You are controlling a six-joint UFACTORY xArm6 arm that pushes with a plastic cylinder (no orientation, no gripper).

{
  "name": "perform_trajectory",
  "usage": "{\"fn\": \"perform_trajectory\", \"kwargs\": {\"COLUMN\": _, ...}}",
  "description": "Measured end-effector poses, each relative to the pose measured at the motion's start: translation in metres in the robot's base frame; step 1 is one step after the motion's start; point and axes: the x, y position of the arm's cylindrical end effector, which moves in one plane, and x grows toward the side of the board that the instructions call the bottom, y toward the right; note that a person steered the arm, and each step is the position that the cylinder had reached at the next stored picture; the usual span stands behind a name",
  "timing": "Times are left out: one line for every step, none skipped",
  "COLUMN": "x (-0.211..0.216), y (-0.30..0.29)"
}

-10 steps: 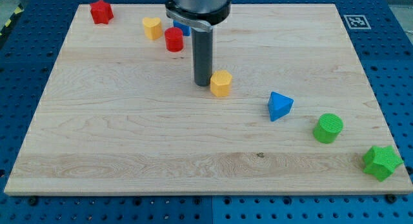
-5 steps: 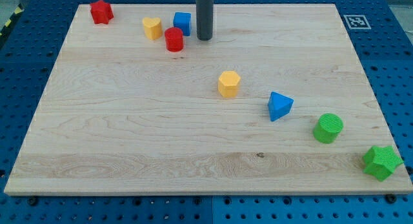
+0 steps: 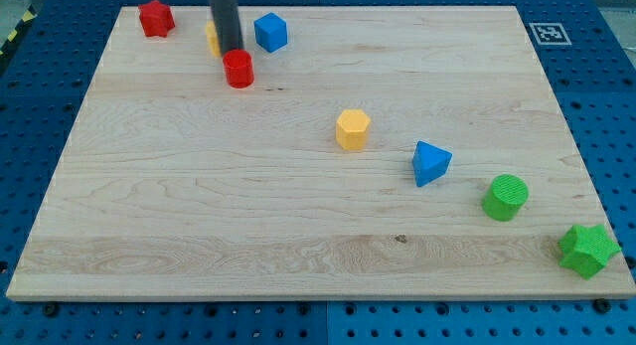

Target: Slide the red circle towards center

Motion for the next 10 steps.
{"fn": "perform_trajectory", "kwargs": {"x": 0.010, "y": -0.020}}
{"fn": "perform_trajectory", "kwargs": {"x": 0.017, "y": -0.015}}
{"fn": "perform_trajectory", "kwargs": {"x": 0.017, "y": 0.003}}
{"fn": "perform_trajectory", "kwargs": {"x": 0.020, "y": 0.013}}
{"fn": "perform_trajectory", "kwargs": {"x": 0.027, "y": 0.014}}
{"fn": "perform_trajectory", "kwargs": {"x": 0.032, "y": 0.019}}
{"fn": "perform_trajectory", "kwargs": {"x": 0.039, "y": 0.031}}
{"fn": "perform_trajectory", "kwargs": {"x": 0.051, "y": 0.046}}
{"fn": "perform_trajectory", "kwargs": {"x": 0.053, "y": 0.056}}
{"fn": "perform_trajectory", "kwargs": {"x": 0.028, "y": 0.055}}
